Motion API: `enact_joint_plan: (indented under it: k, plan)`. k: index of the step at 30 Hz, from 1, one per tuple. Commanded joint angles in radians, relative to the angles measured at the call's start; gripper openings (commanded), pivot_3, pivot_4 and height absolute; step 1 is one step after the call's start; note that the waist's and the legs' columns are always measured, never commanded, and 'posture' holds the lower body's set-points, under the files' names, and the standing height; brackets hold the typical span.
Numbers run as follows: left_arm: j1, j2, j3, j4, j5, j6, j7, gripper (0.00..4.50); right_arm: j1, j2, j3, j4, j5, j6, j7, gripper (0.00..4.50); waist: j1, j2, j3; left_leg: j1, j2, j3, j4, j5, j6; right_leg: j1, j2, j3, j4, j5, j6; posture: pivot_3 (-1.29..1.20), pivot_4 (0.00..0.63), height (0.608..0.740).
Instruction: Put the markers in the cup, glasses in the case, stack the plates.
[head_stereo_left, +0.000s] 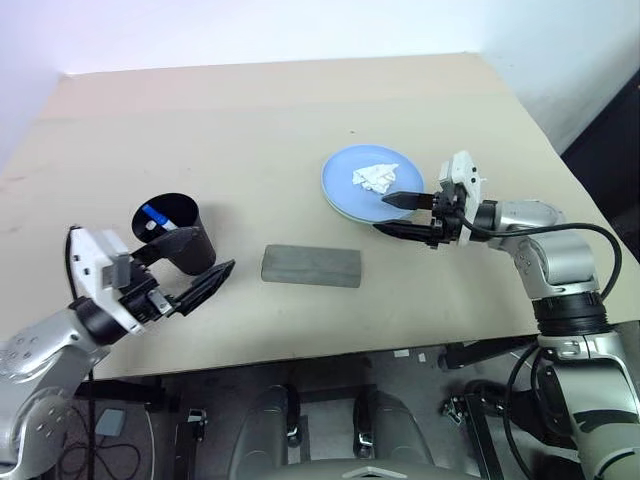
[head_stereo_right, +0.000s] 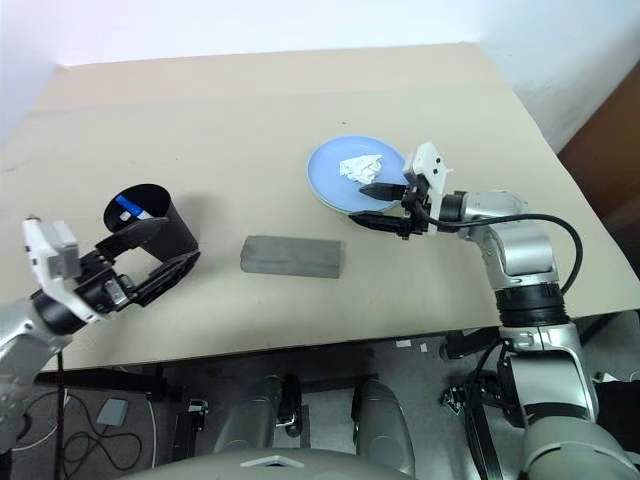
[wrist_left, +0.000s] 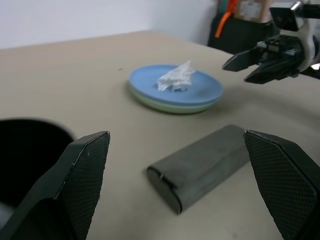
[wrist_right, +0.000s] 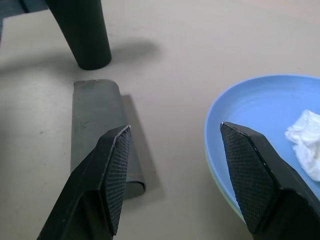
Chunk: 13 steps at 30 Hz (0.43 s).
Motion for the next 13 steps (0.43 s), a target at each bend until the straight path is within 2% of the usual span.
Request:
enact_joint_plan:
  k: [1, 13]
  plan:
    - [-0.029, 0.006, -0.021, 0.009, 0.032, -0.039, -0.02, 4.47, 0.011, -0.023, -0.04, -0.061, 0.029, 0.008, -0.012, 3.01, 0.001, 0.0, 0.0, 0.0, 0.0, 0.0, 0.0, 0.001, 0.001, 0.0, 0.0, 0.0, 0.0, 0.0, 0.0, 0.0, 0.15, 0.719]
    - [-0.067, 0.004, -0.112, 0.016, 0.099, -0.053, -0.05, 4.47, 0.04, -0.053, -0.035, -0.086, 0.028, 0.013, -0.014, 3.01, 0.002, 0.0, 0.0, 0.0, 0.0, 0.0, 0.003, 0.0, 0.002, 0.002, 0.001, 0.0, 0.0, 0.001, 0.003, 0.0, 0.15, 0.719]
